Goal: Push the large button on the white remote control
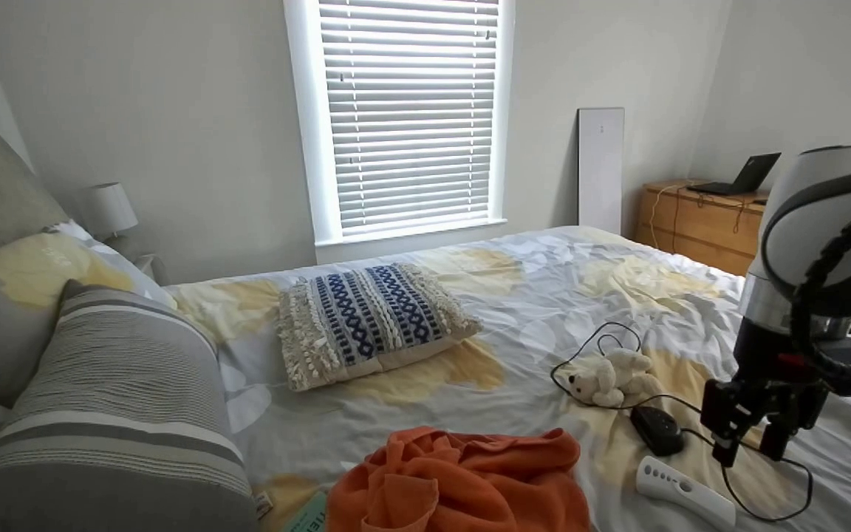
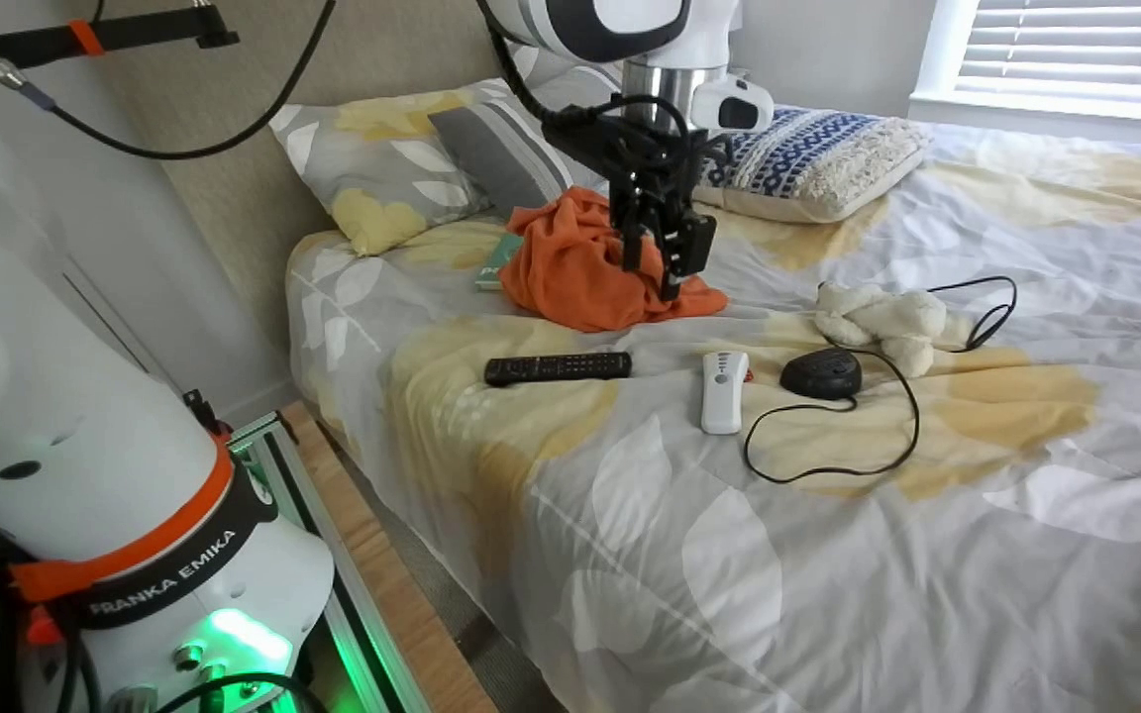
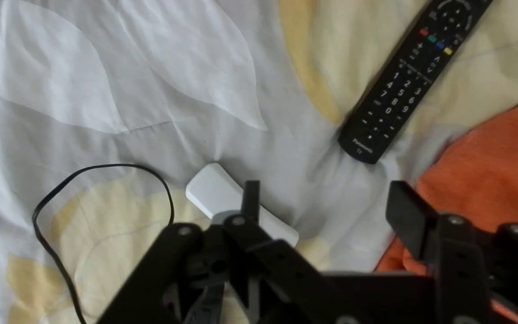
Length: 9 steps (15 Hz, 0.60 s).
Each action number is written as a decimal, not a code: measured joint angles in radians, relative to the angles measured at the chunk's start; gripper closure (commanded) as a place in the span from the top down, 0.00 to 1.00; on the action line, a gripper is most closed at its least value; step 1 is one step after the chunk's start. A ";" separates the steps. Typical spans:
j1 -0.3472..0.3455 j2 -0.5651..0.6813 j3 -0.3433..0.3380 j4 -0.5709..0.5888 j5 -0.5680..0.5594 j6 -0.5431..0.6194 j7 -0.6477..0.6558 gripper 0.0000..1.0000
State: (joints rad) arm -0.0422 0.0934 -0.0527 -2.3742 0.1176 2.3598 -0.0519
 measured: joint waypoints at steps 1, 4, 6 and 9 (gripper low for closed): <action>0.000 0.030 0.000 0.006 -0.003 0.028 0.001 0.34; -0.003 0.108 -0.005 0.032 -0.022 0.090 0.010 0.11; -0.007 0.148 -0.013 0.055 -0.033 0.095 0.017 0.00; -0.011 0.196 -0.030 0.083 -0.054 0.095 0.038 0.00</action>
State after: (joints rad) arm -0.0536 0.2893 -0.0826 -2.2916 0.0637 2.4551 -0.0141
